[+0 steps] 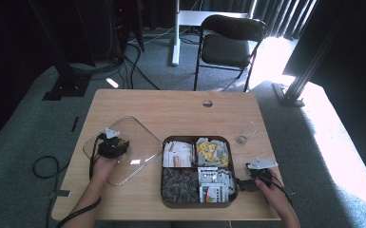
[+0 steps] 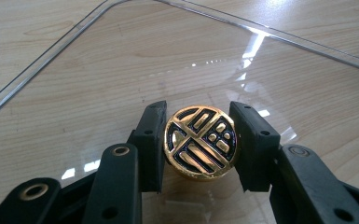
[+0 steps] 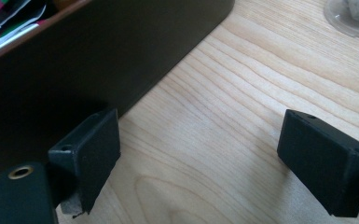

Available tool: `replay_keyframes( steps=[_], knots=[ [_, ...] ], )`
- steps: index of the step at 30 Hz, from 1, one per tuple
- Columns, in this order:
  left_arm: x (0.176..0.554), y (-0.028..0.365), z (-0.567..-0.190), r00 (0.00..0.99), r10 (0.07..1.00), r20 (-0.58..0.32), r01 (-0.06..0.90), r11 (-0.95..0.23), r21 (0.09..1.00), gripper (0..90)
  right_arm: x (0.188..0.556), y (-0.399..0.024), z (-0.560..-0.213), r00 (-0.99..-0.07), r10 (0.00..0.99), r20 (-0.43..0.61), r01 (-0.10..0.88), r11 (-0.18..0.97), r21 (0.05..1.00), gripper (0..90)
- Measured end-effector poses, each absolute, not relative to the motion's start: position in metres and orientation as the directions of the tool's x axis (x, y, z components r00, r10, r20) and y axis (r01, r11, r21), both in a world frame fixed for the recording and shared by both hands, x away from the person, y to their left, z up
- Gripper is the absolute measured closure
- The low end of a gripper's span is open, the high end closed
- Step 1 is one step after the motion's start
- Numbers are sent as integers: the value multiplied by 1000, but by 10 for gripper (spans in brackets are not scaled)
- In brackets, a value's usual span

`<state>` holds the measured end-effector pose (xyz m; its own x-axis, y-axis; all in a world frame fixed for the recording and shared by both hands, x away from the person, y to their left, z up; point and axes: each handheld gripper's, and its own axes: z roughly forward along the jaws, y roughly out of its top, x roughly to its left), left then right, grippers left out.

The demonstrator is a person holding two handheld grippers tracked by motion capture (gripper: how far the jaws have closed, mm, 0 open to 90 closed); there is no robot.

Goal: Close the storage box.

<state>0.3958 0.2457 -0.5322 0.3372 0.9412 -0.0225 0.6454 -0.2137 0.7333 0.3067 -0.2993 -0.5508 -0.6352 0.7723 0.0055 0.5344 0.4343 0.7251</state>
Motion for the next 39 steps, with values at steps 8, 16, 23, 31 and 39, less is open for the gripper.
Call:
replay_keyframes(
  steps=[8,16,23,31,39],
  knots=[
    [392,250,-528,350,936,-46,647,-206,734,595,307,-299,-551,-635,772,5,534,435,725,125],
    [388,258,-512,346,937,-43,632,-199,749,596,306,-299,-551,-633,774,5,535,433,725,125],
    [383,267,-498,348,936,-48,627,-194,755,596,306,-299,-551,-633,774,5,535,433,725,125],
    [378,270,-483,387,921,-53,619,-216,755,596,306,-299,-551,-633,774,5,535,433,725,125],
    [373,264,-466,427,903,-52,600,-240,763,595,306,-299,-551,-634,774,5,535,433,725,125]
  ],
)
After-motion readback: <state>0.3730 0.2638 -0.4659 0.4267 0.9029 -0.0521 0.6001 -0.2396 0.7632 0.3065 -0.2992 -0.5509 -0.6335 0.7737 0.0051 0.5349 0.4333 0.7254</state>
